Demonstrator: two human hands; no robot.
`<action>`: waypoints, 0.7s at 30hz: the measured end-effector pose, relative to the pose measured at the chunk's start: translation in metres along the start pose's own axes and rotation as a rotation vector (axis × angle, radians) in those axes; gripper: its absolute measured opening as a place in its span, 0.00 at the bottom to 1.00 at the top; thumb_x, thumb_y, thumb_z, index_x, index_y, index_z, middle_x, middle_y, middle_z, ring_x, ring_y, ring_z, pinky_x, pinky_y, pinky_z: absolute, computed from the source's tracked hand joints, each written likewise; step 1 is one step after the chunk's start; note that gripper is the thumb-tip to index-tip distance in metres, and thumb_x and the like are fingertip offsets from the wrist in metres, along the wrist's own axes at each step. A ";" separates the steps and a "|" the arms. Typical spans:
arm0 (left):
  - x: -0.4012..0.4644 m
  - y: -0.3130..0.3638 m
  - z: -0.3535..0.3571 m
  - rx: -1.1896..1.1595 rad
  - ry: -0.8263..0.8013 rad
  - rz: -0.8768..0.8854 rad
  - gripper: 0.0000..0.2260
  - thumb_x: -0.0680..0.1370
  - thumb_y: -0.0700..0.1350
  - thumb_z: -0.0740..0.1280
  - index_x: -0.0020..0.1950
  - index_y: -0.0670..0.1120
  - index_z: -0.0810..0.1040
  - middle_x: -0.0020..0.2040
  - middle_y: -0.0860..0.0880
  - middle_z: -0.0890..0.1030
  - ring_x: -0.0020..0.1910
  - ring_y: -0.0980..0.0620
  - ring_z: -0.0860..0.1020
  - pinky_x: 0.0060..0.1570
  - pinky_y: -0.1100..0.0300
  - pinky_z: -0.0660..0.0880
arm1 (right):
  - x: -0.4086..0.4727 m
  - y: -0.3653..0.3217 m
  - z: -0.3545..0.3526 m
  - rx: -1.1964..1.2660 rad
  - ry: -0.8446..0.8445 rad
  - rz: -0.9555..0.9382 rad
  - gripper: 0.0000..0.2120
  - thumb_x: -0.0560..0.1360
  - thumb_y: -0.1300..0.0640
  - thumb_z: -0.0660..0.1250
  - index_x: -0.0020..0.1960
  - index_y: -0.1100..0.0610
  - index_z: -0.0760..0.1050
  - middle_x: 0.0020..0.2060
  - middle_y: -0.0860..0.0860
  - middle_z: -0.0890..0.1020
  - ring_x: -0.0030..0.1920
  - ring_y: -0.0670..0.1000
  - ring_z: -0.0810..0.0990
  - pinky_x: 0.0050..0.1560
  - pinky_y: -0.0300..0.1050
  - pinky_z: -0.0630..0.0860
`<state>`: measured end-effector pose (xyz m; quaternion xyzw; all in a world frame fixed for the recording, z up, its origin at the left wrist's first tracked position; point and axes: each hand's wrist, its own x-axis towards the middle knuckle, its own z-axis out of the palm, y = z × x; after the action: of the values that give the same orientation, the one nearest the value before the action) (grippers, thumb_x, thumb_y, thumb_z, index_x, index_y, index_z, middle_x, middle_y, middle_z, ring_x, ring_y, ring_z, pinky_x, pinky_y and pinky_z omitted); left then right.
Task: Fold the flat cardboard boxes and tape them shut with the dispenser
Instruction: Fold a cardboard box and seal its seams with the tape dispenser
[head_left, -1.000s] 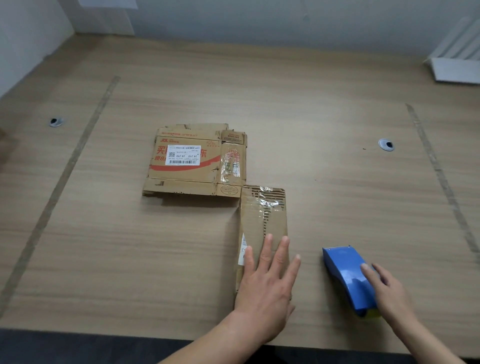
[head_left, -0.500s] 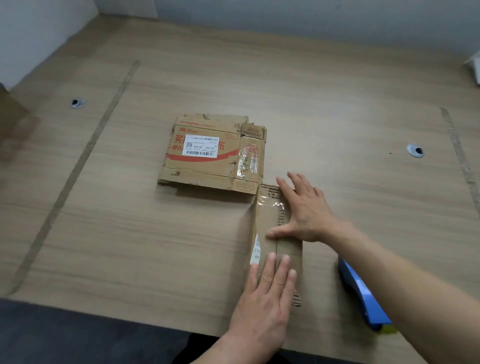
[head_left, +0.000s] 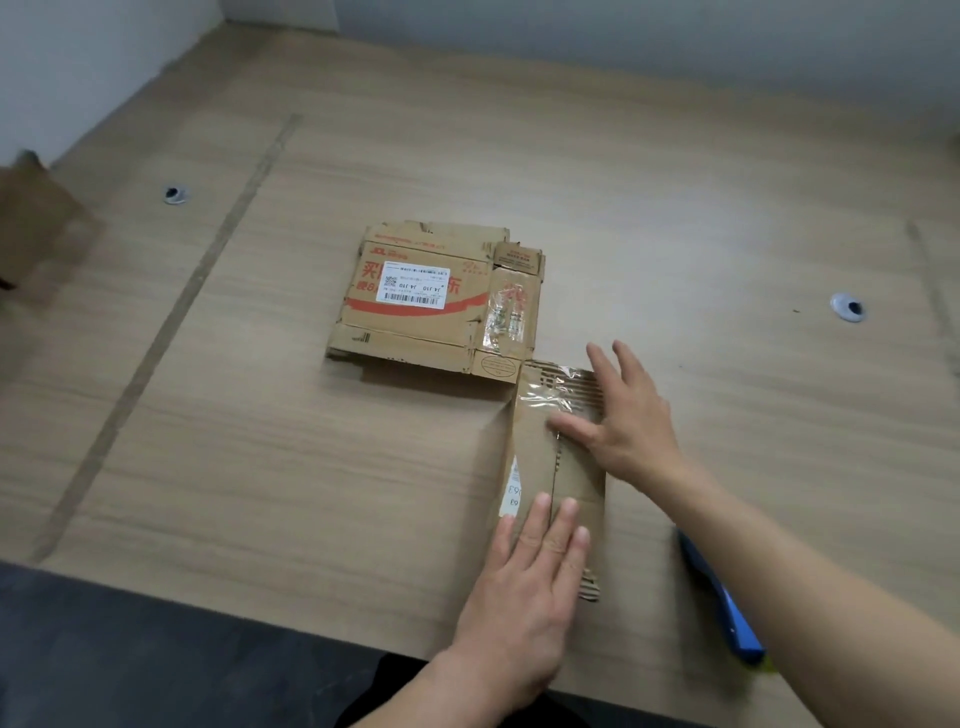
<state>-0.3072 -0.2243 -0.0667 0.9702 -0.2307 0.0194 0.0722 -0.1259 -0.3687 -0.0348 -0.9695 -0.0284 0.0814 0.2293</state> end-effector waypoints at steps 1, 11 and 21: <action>0.000 -0.001 -0.001 -0.010 0.016 0.004 0.28 0.72 0.46 0.60 0.72 0.42 0.67 0.75 0.40 0.68 0.75 0.37 0.62 0.69 0.38 0.59 | -0.012 0.001 0.002 -0.004 -0.020 -0.024 0.50 0.68 0.32 0.73 0.82 0.45 0.54 0.82 0.52 0.53 0.81 0.53 0.54 0.75 0.58 0.59; -0.007 -0.018 -0.003 -0.057 0.291 0.241 0.18 0.80 0.39 0.55 0.54 0.45 0.85 0.62 0.43 0.82 0.62 0.38 0.79 0.57 0.39 0.77 | -0.048 0.026 0.014 0.219 -0.125 0.099 0.60 0.63 0.33 0.78 0.82 0.41 0.42 0.82 0.50 0.47 0.82 0.48 0.46 0.80 0.54 0.54; -0.002 -0.031 -0.027 -0.304 0.392 0.284 0.11 0.76 0.40 0.61 0.49 0.44 0.84 0.57 0.47 0.82 0.57 0.43 0.80 0.53 0.52 0.78 | -0.054 0.011 0.005 0.242 -0.113 0.168 0.61 0.65 0.38 0.79 0.83 0.50 0.44 0.82 0.50 0.53 0.81 0.49 0.52 0.80 0.48 0.53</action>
<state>-0.2952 -0.1920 -0.0444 0.8840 -0.3461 0.1817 0.2564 -0.1801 -0.3812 -0.0362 -0.9277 0.0502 0.1576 0.3347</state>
